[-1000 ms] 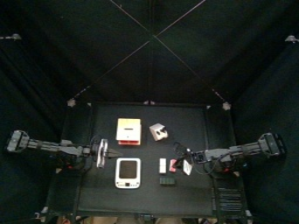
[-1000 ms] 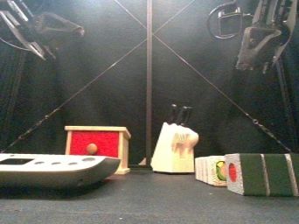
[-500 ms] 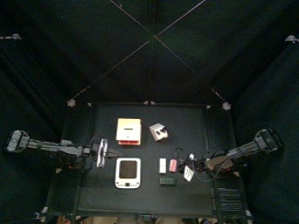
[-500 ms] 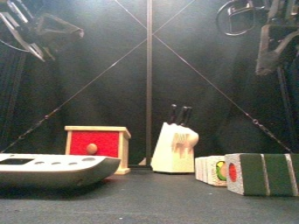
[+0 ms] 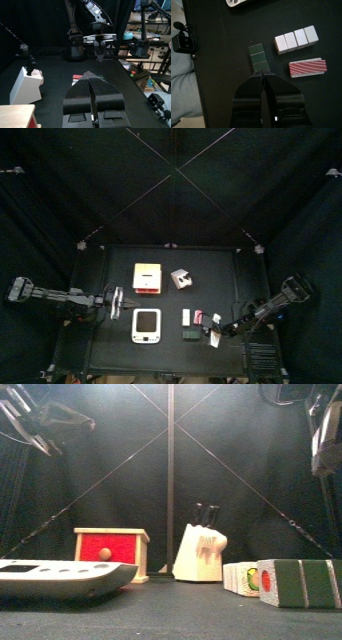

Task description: Grab green sushi roll

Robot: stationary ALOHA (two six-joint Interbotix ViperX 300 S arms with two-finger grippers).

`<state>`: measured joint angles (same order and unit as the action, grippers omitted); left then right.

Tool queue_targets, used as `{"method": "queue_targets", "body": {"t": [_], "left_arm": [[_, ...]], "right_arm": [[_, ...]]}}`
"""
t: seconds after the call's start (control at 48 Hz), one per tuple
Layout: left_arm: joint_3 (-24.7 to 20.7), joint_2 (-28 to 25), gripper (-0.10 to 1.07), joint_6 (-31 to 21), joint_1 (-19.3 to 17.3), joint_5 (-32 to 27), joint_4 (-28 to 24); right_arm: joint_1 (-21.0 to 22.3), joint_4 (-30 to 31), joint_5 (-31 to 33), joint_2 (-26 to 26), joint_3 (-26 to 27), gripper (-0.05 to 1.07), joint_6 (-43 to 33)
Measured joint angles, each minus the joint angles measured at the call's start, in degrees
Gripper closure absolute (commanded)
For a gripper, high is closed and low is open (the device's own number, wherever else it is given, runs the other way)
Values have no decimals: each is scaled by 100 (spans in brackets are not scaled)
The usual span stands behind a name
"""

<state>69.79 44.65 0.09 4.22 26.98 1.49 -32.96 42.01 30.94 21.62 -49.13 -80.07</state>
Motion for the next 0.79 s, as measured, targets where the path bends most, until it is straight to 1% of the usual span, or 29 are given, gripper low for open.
{"method": "queue_targets", "body": {"t": [0.167,0.208,0.417,0.521,0.792], "left_arm": [[9,0,100,0,-9,0,0],[9,0,100,0,-9,0,0],[18,0,100,0,-9,0,0],[35,0,100,0,-9,0,0],[62,0,100,0,-18,0,0]], "right_arm": [[0,44,-176,-431,53,43,-9],[9,44,-185,-519,79,36,0],[44,70,-202,-976,220,12,0],[88,149,-211,-1178,308,7,0],[246,431,-422,-1661,519,8,158]]}}
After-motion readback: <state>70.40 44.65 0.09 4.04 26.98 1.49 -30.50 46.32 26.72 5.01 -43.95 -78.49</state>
